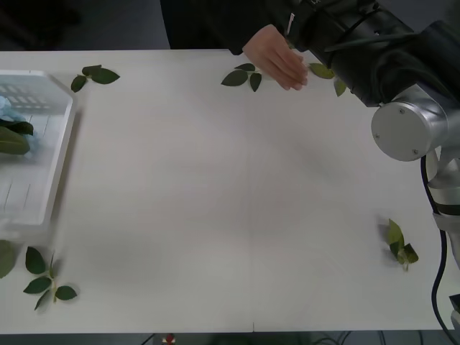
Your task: Place the red flowers into the right box and the blue flowers into the left box. If a person shows an open palm, hand one flower to the person first, then continue sorting.
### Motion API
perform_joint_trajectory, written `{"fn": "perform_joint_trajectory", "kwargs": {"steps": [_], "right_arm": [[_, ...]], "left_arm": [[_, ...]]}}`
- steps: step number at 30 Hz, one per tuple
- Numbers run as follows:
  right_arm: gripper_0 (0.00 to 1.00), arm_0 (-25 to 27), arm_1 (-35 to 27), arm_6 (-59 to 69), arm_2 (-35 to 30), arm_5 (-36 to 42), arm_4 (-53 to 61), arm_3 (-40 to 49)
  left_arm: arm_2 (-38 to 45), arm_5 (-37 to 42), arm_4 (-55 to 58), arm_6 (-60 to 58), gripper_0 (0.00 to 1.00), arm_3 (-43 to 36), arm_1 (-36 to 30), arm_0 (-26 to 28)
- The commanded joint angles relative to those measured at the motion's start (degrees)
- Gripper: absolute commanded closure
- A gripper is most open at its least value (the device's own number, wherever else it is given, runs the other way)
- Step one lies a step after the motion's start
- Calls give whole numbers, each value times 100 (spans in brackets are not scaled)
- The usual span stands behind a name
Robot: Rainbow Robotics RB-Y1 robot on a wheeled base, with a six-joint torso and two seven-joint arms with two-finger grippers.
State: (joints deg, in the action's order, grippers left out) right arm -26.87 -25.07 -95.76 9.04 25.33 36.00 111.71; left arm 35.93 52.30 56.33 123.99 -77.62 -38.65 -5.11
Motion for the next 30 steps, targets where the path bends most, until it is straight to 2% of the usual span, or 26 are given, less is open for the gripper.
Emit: {"fn": "perform_joint_trajectory", "kwargs": {"steps": [1,9,13,19,22,30], "right_arm": [[0,-108,37,-285,-8,-73,91,167],[0,7,-165,-303,-52,-64,144,238],[0,103,-349,-320,-192,270,197,449],[0,393,-516,-434,-641,1132,346,1064],[0,604,-508,-549,-1019,1843,425,1459],[0,973,-244,-1937,-1959,3250,1357,1758]], "left_arm": [[55,-27,1,266,0,-166,-169,10],[46,-27,-8,266,0,-166,-169,10],[11,-18,1,283,0,-307,-169,19],[-86,176,230,283,0,-808,-169,10],[-349,176,546,336,0,-1071,-222,1],[-798,984,1706,1030,0,-1792,-249,-95]]}}
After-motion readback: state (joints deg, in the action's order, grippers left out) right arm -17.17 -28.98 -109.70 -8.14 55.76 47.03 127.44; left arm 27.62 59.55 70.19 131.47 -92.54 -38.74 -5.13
